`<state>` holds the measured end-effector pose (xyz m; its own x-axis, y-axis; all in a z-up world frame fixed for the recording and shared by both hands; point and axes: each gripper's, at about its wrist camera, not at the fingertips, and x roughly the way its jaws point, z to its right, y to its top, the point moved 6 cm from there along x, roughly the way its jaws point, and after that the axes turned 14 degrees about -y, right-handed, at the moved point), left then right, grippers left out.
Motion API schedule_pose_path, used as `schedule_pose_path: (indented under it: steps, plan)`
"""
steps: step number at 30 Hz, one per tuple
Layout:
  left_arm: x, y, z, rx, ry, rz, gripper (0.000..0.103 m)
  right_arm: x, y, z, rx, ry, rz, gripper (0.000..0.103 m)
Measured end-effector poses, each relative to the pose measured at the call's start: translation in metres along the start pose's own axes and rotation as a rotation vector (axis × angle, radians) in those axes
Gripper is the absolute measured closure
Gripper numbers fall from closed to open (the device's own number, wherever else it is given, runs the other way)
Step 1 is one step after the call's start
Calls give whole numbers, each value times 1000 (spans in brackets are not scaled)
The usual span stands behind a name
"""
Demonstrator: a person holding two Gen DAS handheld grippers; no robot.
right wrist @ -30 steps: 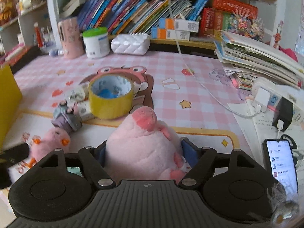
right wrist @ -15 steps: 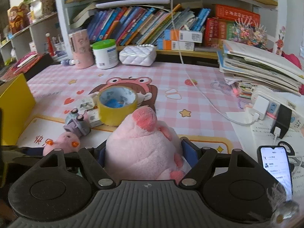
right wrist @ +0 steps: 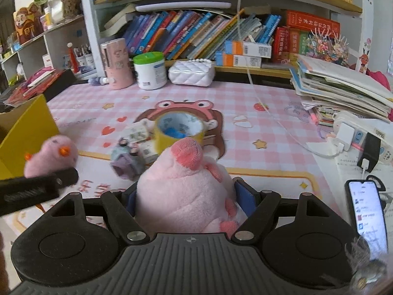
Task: Organize objects
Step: 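Close the left gripper on the pink chick while the right gripper grasps the pink pig, then carry the chick and pig with both grippers over the yellow box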
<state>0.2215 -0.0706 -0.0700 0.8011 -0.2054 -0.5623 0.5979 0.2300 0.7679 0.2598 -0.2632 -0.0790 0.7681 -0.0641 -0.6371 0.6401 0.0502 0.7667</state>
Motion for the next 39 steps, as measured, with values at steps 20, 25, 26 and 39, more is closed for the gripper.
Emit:
schedule_pose_path:
  steps: [20,25,26,39]
  plan:
    - [-147,-32,-148,-56,59,67,44,-108,-59,-195,-130,151,0,28]
    - [-172,-38,-173,-50,79,78,44,-129,-75,-229,-131,178,-1,28]
    - [-176,-39,-178,-47,81,79,44,-132,-78,-234,-132,183,-2,28]
    - [-216,-41,-219,-36,85,133,44,-164,-88,-290,-163,215,30,28]
